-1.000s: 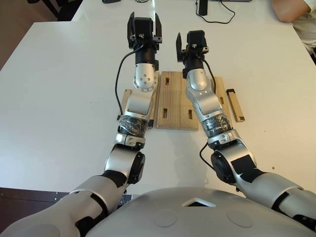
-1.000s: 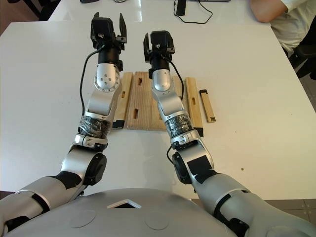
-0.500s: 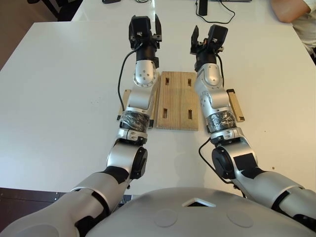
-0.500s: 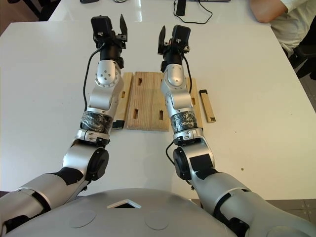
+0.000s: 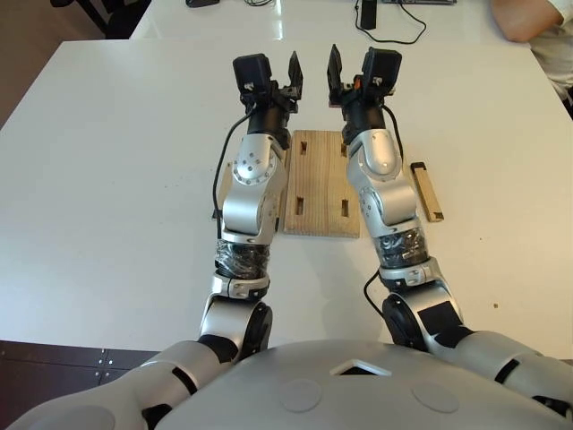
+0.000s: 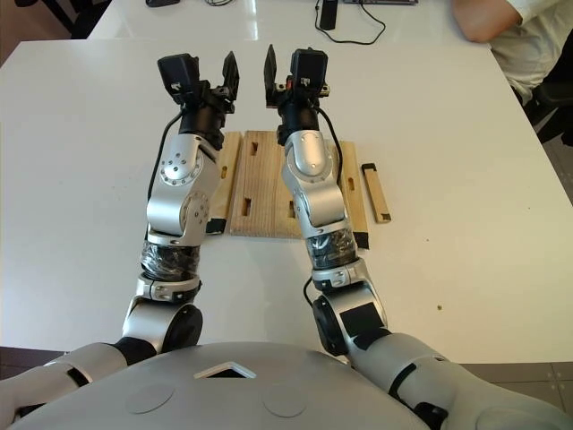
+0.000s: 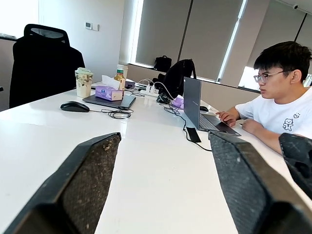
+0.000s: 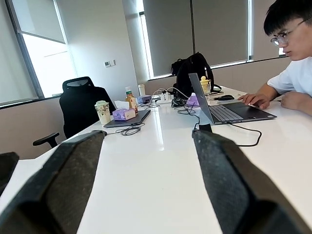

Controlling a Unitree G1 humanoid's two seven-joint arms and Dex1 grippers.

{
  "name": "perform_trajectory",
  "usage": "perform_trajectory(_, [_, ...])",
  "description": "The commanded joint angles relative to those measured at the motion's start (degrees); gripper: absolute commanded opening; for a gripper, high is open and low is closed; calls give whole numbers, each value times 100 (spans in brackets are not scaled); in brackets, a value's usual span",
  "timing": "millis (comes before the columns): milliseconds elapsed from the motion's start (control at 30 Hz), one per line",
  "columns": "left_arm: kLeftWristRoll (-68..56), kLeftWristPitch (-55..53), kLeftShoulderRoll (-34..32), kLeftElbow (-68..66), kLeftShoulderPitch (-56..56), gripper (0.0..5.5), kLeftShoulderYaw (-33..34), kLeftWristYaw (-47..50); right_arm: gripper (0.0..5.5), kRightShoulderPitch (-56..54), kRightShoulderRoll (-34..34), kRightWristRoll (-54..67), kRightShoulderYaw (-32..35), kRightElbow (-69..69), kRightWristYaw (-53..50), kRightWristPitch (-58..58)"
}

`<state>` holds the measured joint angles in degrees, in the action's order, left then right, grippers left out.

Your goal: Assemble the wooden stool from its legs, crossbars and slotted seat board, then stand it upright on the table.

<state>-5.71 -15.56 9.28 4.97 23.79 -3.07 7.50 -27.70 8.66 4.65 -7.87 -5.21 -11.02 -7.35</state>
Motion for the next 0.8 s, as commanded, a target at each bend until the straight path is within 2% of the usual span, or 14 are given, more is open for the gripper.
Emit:
perform_trajectory(33, [149,-165,191,446,-441,334,-373,59,333,285,130,-105,-152,625,35,-455])
perform_trajectory(200, [279,-94,-161,802,-607,334,-1003,-379,333,742,-73,13,-219,1309,375,-1073])
perform_trajectory(300, [250,-150,-304,726,-592,334,-1222,-606,333,628,-10,69,-252,1255,502,-1177])
perform_trajectory(400, [146,-165,-239,573,-511,334,-1163,-632,333,503,14,22,-448,1175,707,-1121])
perform_trajectory(567, [66,-285,-205,558,-561,334,-952,-499,333,570,25,0,-369,1196,693,-1119])
perform_trajectory(800, [-82,-304,-122,591,-566,334,-119,245,333,421,25,-176,11,958,216,-1147])
